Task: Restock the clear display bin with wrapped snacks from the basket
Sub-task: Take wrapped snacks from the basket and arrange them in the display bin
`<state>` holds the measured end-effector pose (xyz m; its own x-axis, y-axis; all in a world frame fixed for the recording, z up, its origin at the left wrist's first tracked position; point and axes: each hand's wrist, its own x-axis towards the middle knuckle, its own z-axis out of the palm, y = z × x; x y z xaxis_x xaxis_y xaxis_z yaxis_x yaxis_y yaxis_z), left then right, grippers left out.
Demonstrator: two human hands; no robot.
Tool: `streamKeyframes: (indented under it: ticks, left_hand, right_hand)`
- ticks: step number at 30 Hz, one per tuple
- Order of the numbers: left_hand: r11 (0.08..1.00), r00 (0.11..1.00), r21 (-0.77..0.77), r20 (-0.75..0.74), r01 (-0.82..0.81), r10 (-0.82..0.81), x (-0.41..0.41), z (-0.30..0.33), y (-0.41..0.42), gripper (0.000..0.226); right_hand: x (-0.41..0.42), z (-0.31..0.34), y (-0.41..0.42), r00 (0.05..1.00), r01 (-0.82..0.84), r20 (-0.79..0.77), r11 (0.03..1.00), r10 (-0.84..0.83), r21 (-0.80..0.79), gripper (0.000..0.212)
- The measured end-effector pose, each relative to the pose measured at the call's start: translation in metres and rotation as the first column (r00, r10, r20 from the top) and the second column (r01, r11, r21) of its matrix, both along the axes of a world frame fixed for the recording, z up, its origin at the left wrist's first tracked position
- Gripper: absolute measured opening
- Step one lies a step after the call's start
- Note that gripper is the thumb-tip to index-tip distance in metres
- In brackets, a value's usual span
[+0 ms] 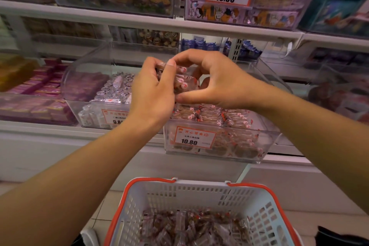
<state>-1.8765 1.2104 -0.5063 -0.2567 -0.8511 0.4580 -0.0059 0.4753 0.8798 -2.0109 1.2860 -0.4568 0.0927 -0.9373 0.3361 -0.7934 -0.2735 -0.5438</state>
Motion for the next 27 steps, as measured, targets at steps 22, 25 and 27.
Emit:
streamKeyframes:
  ticks: [22,25,27]
  left_hand:
    - [0.955,0.69,-0.264,0.717,0.136,0.1,0.022,-0.013,-0.025,0.041]
    - [0.952,0.709,-0.268,0.7,0.146,0.088,0.022,-0.015,-0.023,0.042]
    - [0.953,0.719,-0.264,0.69,0.15,0.078,0.022,-0.015,-0.023,0.042]
  right_hand:
    - [-0.035,-0.075,-0.056,0.808,0.484,-0.426,0.871,-0.408,0.084,0.056]
    - [-0.033,-0.075,-0.051,0.759,0.452,-0.551,0.889,-0.345,0.066,0.038]
    - [-0.032,-0.076,-0.051,0.758,0.463,-0.575,0.875,-0.308,0.141,0.036]
